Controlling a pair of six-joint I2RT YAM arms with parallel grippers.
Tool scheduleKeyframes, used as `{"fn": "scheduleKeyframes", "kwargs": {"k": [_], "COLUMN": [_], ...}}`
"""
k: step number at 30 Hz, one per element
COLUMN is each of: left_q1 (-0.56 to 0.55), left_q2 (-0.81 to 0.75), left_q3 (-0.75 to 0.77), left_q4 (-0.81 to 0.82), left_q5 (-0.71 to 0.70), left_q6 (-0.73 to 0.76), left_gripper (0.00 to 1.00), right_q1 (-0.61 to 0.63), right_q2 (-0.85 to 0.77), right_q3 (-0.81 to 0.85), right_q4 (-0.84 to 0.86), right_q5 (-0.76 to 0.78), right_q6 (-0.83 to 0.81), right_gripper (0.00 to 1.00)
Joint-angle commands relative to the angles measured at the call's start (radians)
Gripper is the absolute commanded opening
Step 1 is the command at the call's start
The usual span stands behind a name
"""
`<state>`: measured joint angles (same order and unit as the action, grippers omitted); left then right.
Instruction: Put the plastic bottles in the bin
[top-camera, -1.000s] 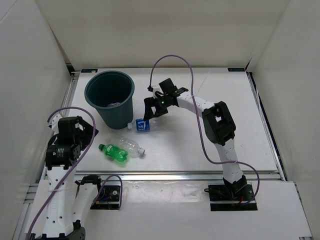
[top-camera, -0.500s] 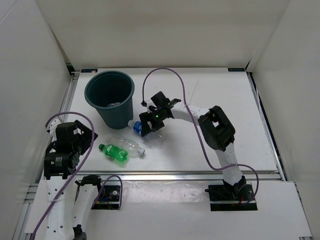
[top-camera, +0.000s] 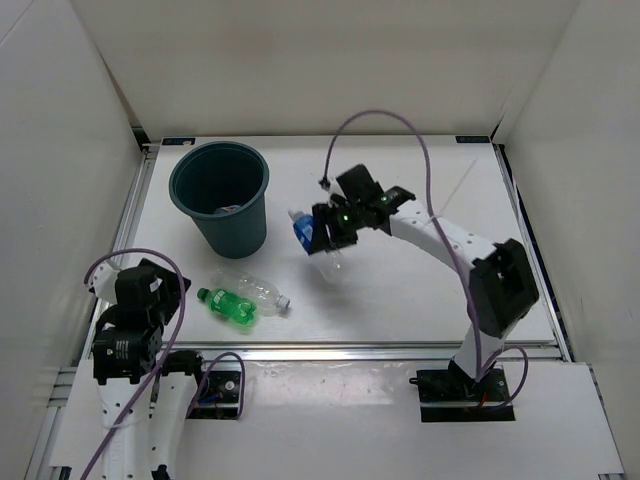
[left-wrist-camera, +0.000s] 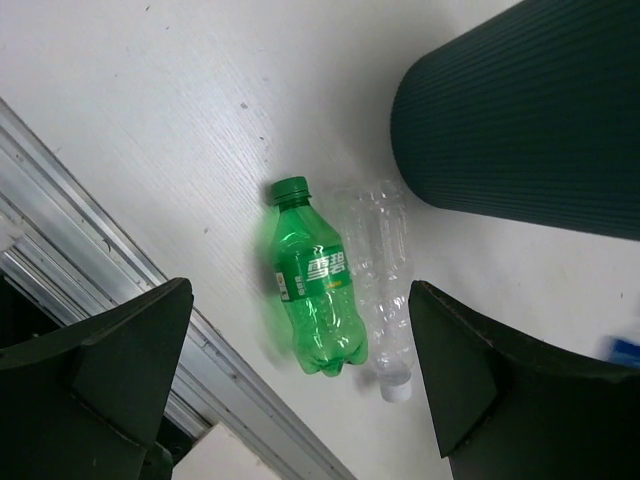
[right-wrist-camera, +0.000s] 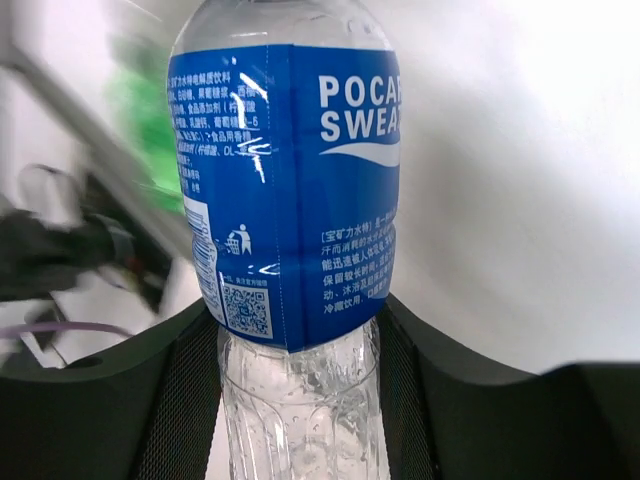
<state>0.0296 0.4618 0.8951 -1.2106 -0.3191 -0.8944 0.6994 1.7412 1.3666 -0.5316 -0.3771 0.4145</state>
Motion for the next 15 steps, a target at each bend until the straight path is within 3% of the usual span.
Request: {"fn": "scheduleKeyframes", "kwargs": {"k": [1, 4, 6, 7, 8, 10, 11, 13, 15], "left_q1": [-0.003, -0.003, -0.003, -0.003, -0.003, -0.003, -0.003, -0.003, -0.003], "left_q2": [-0.012, -0.002, 0.046, 0.063, 0.078, 0.115, 0.115, 0.126, 0.135], "left_q3": [-0.065, -0.099, -0.108, -0.108, -0.098, -0.087, -0.078, -0.078, -0.068], "left_q4": [0.033, 0.060, 0.088, 0.088, 0.088, 0.068, 0.068, 0.068, 0.068], "left_q5": [-0.044, 0.000, 0.070, 0.087, 0.100, 0.109, 0.109, 0.095, 0.118], "left_q6": [-0.101, -0.115, -0.060, -0.049, -0.023, 0.005, 0.018, 0.041, 0.089], "left_gripper": [1.00, 1.00, 1.00, 1.00, 1.00, 1.00, 1.00, 1.00, 1.00], "right_q1": [0.067, 0.110, 0.120, 0.120, 0.120, 0.120, 0.120, 0.130, 0.153], "right_q2": [-0.097, 0.012, 0.199, 0.258, 0.347, 0.370, 0.370, 0.383, 0.493], "right_q3": [0.262, 0.626, 0.878, 1.089, 1.155, 1.158, 1.057, 1.025, 1.179], "right_q4": [-0.036, -0.082, -0.169, -0.169, -0.169, -0.026, 0.049, 0.188, 0.188], "right_q5": [0.064, 0.135, 0.159, 0.150, 0.150, 0.141, 0.141, 0.141, 0.101], "right_q6": [0.007, -0.043, -0.052, -0.052, -0.052, -0.043, -0.034, -0.011, -0.011], "right_gripper": [0.47, 0.47, 0.47, 0.47, 0.49, 0.53, 0.55, 0.61, 0.72]}}
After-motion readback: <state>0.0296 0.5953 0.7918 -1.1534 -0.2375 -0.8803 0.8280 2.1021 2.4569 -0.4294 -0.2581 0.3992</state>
